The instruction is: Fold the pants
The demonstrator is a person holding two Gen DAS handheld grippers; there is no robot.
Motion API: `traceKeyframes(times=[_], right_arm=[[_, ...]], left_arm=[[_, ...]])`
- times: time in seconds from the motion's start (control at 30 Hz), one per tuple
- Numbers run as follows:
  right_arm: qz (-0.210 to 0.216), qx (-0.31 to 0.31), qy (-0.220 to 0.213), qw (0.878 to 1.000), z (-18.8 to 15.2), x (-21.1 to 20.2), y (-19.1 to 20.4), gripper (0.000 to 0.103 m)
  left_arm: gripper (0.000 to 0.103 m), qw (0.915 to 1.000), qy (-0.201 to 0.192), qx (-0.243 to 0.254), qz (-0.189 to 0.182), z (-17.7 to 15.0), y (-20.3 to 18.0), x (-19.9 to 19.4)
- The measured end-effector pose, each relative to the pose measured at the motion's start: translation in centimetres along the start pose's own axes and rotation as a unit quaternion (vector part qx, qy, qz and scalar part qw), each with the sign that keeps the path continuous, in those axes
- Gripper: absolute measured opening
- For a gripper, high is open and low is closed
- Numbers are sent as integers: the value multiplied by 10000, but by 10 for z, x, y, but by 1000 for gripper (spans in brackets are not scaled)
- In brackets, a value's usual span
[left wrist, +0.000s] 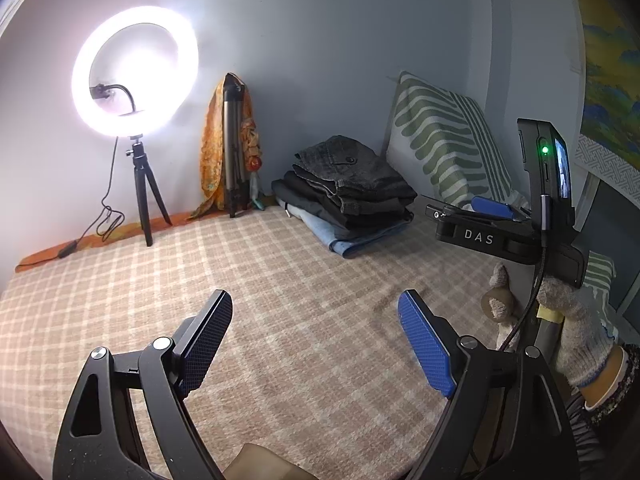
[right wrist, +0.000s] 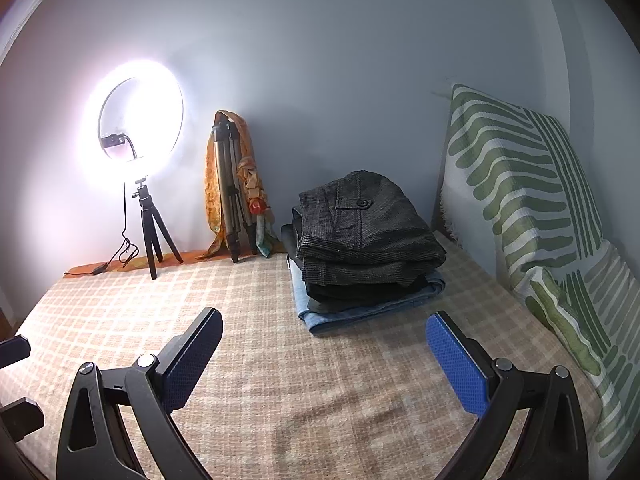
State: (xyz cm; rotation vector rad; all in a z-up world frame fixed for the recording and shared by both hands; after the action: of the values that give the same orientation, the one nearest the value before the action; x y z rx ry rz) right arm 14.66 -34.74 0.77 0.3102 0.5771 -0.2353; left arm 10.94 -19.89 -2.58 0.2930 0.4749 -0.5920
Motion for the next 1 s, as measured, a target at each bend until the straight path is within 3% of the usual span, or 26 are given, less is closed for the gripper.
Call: traceKeyframes(times=[1.0], right_arm=[[118,38,89,9999,-6,0,9,103]], left_arm=[[85,9999,-77,97,80,1,0,-7]])
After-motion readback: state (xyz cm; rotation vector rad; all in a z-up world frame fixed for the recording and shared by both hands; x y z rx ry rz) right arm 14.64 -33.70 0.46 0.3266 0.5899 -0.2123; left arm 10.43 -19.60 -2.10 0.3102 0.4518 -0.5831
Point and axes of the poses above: each gripper's, at about its wrist camera, not at the fingertips, and x roughly the way its jaws point, y to its left, z to its top, the point moved 9 cm from there along x, roughly the way its jaws point, and after that the axes turned 15 degrees about x, right-handed, at the moved point
